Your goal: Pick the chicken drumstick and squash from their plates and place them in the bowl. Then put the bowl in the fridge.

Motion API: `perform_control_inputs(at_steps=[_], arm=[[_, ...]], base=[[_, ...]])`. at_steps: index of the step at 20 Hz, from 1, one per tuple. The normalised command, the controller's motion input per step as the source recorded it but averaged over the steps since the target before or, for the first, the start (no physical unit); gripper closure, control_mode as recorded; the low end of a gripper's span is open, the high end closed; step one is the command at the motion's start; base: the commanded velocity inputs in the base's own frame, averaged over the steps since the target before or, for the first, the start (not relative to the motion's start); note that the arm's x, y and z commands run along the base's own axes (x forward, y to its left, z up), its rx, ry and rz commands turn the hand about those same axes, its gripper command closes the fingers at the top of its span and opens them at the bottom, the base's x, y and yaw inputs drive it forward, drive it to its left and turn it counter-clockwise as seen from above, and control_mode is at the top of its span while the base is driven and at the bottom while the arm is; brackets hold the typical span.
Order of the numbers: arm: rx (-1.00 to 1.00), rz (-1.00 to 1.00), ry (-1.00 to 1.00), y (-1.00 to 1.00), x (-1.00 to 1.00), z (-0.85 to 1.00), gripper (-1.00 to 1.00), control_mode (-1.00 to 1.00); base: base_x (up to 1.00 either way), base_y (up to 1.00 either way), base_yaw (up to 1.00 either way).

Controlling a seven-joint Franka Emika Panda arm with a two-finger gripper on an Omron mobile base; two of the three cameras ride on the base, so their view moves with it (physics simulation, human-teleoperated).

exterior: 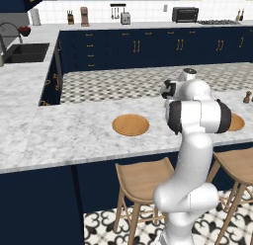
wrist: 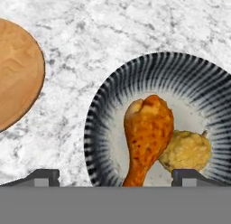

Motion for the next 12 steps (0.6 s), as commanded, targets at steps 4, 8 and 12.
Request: perform_control_inputs(at_steps=[4, 8, 12], arm=[[0.00, -0.11, 0.25, 0.19, 0.00, 0.08, -1.00, -1.00], [0.05, 0.00, 0.33, 0.03, -0.06, 0.02, -1.00, -1.00], [0.00, 0.00, 0.18, 0.00, 0.03, -0.04, -1.00, -1.00]], base=[[0.00, 0.00, 0.00], [0.00, 0.00, 0.00], [0.00, 0.00, 0.00]])
